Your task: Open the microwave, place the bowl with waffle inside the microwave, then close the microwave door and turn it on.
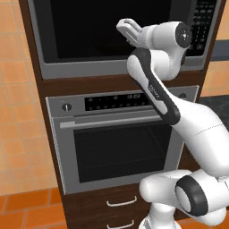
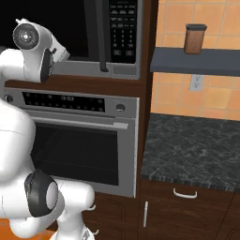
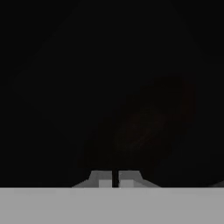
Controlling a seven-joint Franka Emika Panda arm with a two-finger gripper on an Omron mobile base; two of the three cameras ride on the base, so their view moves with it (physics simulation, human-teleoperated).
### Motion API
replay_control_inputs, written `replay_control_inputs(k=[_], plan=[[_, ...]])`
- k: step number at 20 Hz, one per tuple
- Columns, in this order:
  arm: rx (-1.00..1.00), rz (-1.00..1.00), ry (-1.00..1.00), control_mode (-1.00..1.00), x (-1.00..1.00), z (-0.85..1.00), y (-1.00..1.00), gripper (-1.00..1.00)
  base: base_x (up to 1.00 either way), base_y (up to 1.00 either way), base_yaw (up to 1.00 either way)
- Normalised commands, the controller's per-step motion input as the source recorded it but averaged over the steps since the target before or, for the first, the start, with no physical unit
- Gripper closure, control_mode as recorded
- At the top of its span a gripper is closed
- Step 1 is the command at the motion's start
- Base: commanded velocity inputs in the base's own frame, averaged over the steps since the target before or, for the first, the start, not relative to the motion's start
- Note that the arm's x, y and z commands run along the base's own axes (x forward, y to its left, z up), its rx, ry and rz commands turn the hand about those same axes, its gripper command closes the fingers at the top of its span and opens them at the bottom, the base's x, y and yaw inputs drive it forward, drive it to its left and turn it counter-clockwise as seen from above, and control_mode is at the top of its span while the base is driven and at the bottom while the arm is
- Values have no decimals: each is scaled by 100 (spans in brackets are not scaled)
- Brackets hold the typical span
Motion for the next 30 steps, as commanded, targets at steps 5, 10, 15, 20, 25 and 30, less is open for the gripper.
replay_control_inputs(k=[5,10,15,20,25,30], plan=[[6,0,12,-100,100,-53,0,100,0,0,0],[8,0,-3,-100,36,-45,-11,100,0,0,0],[20,0,-11,-100,-85,32,-61,100,0,0,0],[36,0,-5,-100,-100,37,-69,100,0,0,0],[39,0,4,-100,-20,-9,-97,100,0,0,0],[39,-2,2,-100,-46,-37,-97,100,0,0,0]])
